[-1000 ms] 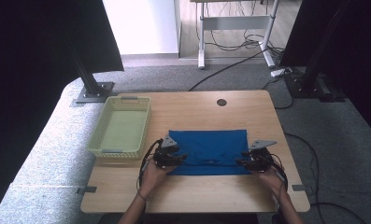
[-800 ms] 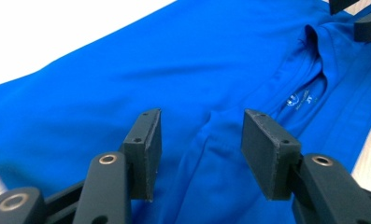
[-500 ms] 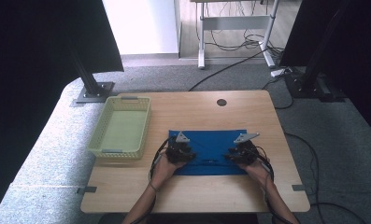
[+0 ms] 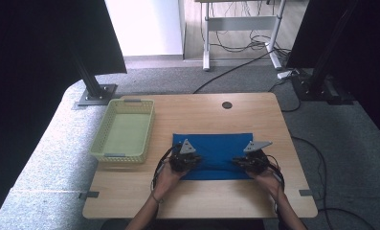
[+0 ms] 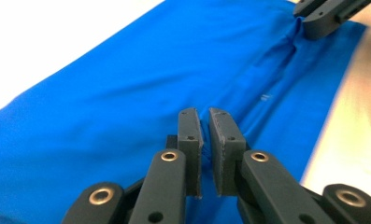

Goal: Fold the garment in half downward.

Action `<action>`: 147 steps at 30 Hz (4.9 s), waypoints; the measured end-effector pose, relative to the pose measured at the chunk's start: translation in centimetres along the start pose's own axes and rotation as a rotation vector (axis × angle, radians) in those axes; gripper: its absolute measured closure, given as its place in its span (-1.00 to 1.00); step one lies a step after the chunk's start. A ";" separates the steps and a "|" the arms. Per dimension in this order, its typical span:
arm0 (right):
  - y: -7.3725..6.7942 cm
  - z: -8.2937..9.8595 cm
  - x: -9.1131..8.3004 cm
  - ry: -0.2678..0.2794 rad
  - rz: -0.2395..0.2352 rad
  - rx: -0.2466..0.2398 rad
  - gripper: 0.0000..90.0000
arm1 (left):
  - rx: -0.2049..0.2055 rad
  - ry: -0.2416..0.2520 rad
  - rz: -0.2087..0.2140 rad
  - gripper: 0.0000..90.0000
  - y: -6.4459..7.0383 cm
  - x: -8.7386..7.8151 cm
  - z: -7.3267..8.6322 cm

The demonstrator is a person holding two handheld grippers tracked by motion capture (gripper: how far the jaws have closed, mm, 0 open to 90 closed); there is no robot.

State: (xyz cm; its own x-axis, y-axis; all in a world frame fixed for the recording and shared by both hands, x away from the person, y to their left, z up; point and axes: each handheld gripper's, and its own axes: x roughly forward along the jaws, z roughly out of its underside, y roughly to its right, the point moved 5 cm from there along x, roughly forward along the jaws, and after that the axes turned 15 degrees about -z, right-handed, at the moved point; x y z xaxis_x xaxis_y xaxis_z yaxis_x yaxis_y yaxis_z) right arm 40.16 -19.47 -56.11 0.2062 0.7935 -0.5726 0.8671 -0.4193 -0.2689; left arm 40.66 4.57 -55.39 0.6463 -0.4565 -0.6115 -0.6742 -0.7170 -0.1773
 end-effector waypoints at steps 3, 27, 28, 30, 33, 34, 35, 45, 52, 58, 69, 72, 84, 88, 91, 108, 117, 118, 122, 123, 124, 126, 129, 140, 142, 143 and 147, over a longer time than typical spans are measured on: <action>-0.8 0.7 -0.1 -0.002 -0.031 0.006 0.74 | -0.001 -0.006 0.021 0.83 0.7 -0.6 1.1; -0.4 1.8 1.1 -0.023 0.016 0.038 0.34 | -0.070 -0.033 0.022 0.20 -0.2 0.2 2.8; -0.4 1.8 1.1 -0.023 0.016 0.038 0.34 | -0.070 -0.033 0.022 0.18 -0.2 0.2 2.8; -1.1 2.6 1.0 -0.041 0.008 0.029 0.34 | -0.056 -0.038 0.026 0.17 0.3 -0.5 3.4; -1.5 3.2 0.5 -0.048 0.010 0.026 0.34 | -0.057 -0.044 0.029 0.16 0.4 -0.9 3.8; -1.5 3.2 0.5 -0.048 0.010 0.026 0.34 | -0.057 -0.044 0.029 0.15 0.4 -0.9 3.8; -1.5 3.2 0.4 -0.046 0.012 0.030 0.34 | -0.061 -0.044 0.029 0.15 0.3 -0.9 3.8; -0.8 2.9 -0.9 0.000 0.133 0.067 -0.04 | -0.157 -0.029 -0.075 -0.21 -3.5 0.1 3.0; -0.1 4.0 -1.1 -0.021 0.236 0.128 -0.38 | -0.161 -0.043 -0.132 -0.35 -4.1 1.1 4.2; 0.2 4.3 -1.0 -0.046 0.281 0.121 -0.46 | -0.104 -0.048 -0.185 -0.40 -3.3 1.0 4.3; 2.7 4.1 -1.4 -0.016 0.291 0.133 -0.52 | -0.108 -0.066 -0.196 -0.43 -1.4 0.2 4.6; 2.9 3.9 -1.4 -0.026 0.286 0.133 -0.52 | -0.080 -0.083 -0.174 -0.41 -1.2 0.1 4.0; 1.0 3.8 -1.4 -0.009 0.285 0.164 -0.71 | -0.126 -0.060 -0.193 -0.52 -4.8 2.3 3.6; 1.3 4.0 -0.7 -0.040 0.315 0.162 -0.74 | -0.126 -0.064 -0.184 -0.52 -4.4 1.9 3.9; 2.2 3.8 -0.7 -0.037 0.318 0.161 -0.74 | -0.140 -0.066 -0.191 -0.52 -3.9 1.4 4.2; 1.8 2.7 -1.0 0.004 0.281 0.141 -0.70 | -0.101 -0.066 -0.214 -0.51 -4.8 2.1 3.5; 3.8 2.9 -0.2 -0.024 0.282 0.134 -0.71 | -0.115 -0.056 -0.231 -0.54 -3.4 1.2 4.3; 3.8 2.9 -0.2 -0.024 0.282 0.134 -0.71 | -0.115 -0.056 -0.231 -0.56 -3.4 1.2 4.3; 4.6 2.5 -0.1 -0.038 0.270 0.128 -0.71 | -0.116 -0.065 -0.226 -0.67 -3.1 1.2 4.3; 4.6 2.4 -0.1 -0.037 0.269 0.126 -0.72 | -0.116 -0.065 -0.222 -0.67 -3.2 1.2 4.3; 4.6 2.5 0.0 -0.036 0.270 0.125 -0.72 | -0.117 -0.066 -0.220 -0.68 -3.2 1.2 4.3; 4.6 2.5 -0.1 -0.024 0.271 0.123 -0.72 | -0.117 -0.066 -0.219 -0.67 -3.2 1.2 4.3; 4.5 2.6 0.1 -0.026 0.261 0.115 -0.83 | -0.115 -0.068 -0.208 -0.68 -3.3 1.2 4.3; 3.8 2.5 -0.2 -0.041 0.270 0.104 -0.75 | -0.110 -0.053 -0.224 -0.66 -3.5 0.4 4.3; 3.6 2.5 -0.5 -0.026 0.259 0.104 -0.75 | -0.118 -0.045 -0.222 -0.66 -3.7 -0.1 4.2; 3.5 2.5 -0.6 -0.019 0.255 0.105 -0.75 | -0.122 -0.037 -0.224 -0.66 -3.8 -0.4 4.1; 3.2 2.4 -1.3 -0.002 0.244 0.095 -0.75 | -0.144 -0.018 -0.230 -0.66 -4.4 -1.6 4.0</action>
State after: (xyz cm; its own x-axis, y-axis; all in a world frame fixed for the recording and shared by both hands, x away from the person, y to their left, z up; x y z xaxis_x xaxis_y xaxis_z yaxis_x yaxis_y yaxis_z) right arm 41.54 -22.88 -58.10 0.4026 0.6631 -0.6311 0.7455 -0.6376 -0.1943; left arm 41.11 10.57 -56.72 0.7689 -0.2645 -0.5821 -0.4520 -0.8688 -0.2023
